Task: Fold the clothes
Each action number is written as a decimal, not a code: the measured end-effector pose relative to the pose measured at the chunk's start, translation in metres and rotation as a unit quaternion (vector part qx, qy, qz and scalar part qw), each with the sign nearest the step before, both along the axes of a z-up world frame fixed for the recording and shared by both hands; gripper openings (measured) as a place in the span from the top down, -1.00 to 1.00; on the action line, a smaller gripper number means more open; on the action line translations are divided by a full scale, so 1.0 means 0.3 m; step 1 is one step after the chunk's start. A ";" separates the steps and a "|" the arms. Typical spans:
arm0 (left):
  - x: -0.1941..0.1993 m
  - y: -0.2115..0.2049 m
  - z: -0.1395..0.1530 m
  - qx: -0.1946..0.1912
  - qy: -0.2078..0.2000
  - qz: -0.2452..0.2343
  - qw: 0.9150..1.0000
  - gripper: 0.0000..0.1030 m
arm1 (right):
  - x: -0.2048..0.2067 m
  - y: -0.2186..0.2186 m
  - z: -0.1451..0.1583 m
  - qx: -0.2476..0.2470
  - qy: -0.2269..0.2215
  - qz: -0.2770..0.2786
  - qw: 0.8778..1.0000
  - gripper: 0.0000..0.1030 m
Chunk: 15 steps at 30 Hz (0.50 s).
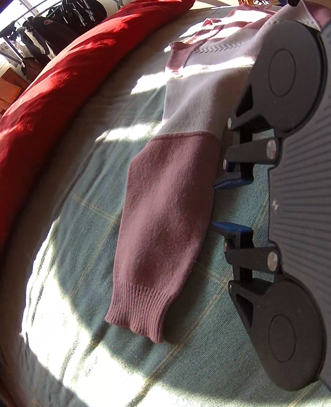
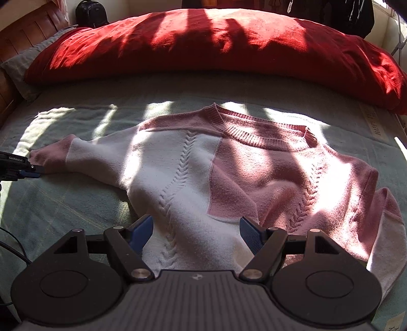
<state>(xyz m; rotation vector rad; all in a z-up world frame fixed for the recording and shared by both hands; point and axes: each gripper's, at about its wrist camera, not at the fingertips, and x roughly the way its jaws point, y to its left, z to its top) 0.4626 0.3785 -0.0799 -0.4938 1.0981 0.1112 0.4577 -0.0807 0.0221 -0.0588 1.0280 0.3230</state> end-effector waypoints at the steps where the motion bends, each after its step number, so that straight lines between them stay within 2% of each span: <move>1: 0.001 -0.018 0.003 0.006 -0.003 -0.009 1.000 0.46 | 0.001 0.012 0.006 -0.002 -0.005 0.008 1.000 -0.53; 5: 0.014 -0.074 0.035 0.046 -0.018 -0.056 0.997 0.29 | 0.008 0.130 0.033 -0.020 -0.036 0.095 0.995 -0.53; 8: 0.011 -0.116 0.058 0.082 -0.030 -0.097 0.992 0.27 | 0.015 0.267 0.038 -0.033 -0.060 0.178 0.982 -0.46; 10: 0.008 -0.137 0.070 0.094 -0.038 -0.116 0.988 0.23 | 0.018 0.363 0.024 -0.041 -0.071 0.235 0.969 -0.33; 12: -0.001 -0.157 0.081 0.107 -0.047 -0.135 0.984 0.16 | 0.020 0.467 -0.005 -0.058 -0.079 0.295 0.950 -0.04; 15: -0.024 -0.180 0.089 0.137 -0.057 -0.163 0.975 0.12 | 0.033 0.585 -0.060 -0.077 -0.082 0.353 0.929 0.21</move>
